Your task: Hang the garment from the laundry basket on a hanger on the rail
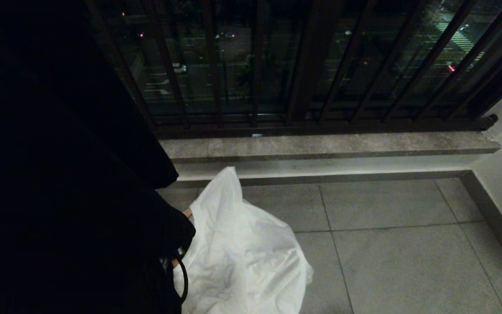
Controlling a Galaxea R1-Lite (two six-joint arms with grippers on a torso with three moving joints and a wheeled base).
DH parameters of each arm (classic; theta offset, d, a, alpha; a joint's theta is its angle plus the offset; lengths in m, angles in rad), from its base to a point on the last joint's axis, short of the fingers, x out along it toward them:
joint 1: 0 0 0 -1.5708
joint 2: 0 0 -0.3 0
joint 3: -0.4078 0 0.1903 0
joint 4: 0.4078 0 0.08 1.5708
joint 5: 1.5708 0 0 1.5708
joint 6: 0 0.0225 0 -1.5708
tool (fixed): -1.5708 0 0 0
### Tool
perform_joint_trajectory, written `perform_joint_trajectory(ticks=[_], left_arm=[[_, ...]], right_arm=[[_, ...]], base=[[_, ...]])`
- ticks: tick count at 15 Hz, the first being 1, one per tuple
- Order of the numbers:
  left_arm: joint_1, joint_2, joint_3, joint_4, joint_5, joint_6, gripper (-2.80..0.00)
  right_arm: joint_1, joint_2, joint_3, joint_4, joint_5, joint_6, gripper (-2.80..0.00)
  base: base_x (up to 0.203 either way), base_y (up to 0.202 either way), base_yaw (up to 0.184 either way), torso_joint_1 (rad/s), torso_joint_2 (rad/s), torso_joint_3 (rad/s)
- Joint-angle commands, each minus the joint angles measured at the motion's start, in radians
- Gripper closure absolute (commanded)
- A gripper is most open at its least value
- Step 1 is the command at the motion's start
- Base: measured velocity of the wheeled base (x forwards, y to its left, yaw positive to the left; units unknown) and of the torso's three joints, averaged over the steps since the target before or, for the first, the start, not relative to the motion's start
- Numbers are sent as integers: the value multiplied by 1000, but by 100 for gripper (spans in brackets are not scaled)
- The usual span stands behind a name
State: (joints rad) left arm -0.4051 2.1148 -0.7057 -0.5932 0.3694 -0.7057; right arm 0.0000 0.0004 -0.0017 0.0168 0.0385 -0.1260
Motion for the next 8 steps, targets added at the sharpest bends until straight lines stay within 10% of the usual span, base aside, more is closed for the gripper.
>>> perform_joint_trajectory(ticks=[1,6,7,8], left_arm=[[-7,29,-5,-4,3,-5,-280],[-41,81,-30,-4,13,-30,-280],[-41,83,-30,-4,13,-32,0],[-41,80,-32,-4,13,-32,0]], right_arm=[[0,1,0,0,0,-1,0],[0,1,0,0,0,-1,0],[0,1,0,0,1,-1,0],[0,1,0,0,1,-1,0]], base=[[0,0,0,0,0,0],[0,0,0,0,0,0],[0,0,0,0,0,0],[0,0,0,0,0,0]])
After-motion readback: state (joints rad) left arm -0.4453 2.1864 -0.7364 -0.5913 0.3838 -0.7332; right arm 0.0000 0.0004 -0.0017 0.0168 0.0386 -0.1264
